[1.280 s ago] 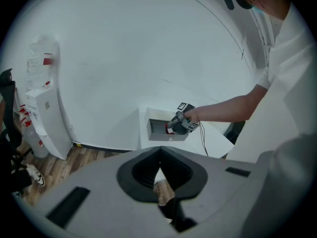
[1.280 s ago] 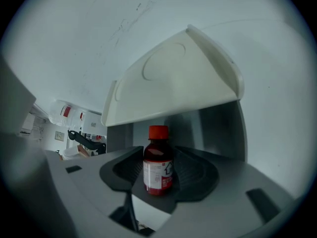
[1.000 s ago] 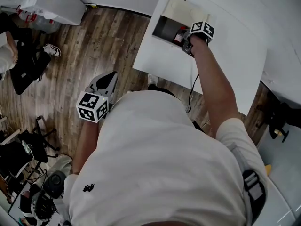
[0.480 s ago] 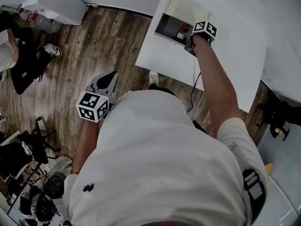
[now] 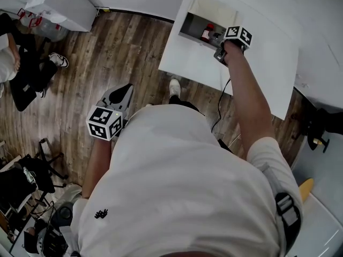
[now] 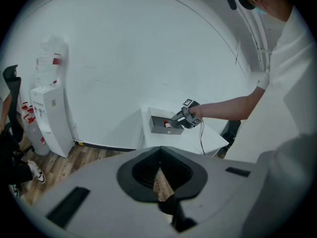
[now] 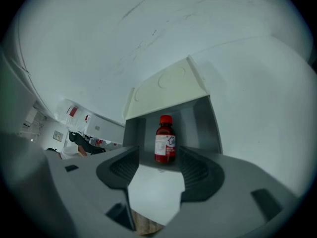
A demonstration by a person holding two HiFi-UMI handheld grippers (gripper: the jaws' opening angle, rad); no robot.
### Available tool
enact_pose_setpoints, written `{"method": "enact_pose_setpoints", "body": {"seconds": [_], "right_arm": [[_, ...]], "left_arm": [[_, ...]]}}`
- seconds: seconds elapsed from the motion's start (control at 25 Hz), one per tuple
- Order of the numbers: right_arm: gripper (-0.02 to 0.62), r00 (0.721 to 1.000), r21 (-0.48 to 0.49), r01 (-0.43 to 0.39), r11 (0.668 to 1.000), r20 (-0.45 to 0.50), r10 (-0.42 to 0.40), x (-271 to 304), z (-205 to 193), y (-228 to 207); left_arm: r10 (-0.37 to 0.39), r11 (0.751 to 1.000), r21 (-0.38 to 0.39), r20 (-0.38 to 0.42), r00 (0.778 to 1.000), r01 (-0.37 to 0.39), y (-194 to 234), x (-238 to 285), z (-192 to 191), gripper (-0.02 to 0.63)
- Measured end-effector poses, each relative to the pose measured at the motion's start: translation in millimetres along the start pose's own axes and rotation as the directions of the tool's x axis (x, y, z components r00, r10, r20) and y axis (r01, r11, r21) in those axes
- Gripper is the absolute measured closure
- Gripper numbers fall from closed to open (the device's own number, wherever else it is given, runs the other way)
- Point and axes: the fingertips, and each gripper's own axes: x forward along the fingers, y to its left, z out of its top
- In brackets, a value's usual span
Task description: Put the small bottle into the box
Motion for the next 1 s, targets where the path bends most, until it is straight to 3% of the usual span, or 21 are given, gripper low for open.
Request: {"method": "enact_pose_setpoints", "body": {"seconds": [0.24,0.56,0.84,1.0], "right_arm": [[0.358,0.998,-0.078,-0.015,0.997,0.067,0.02,-32,-40,19],[0.58,0.988,-0.177,-0.033,0.984,0.145,0.06,-74,-128,40],[0.589,0.992,-0.28,-0.045,0.959,0.104,0.076,-99,-255,34],[0.589,0.987,-0.313,-0.088,0.946,0.101,0.125,-112,-297,53]], "left_arm": [[-0.048,0.999,0.018,-0.003,0.999,0.048,2,-20,-17,0.6],[-0.127,0.99,0.057,-0.01,0.992,0.127,-2,-39,-30,0.6],[-0.189,0.979,0.074,-0.015,0.982,0.19,-17,-54,-46,0.6],[-0.213,0.973,0.093,0.0,0.977,0.212,-21,-61,-43,0.6]]}}
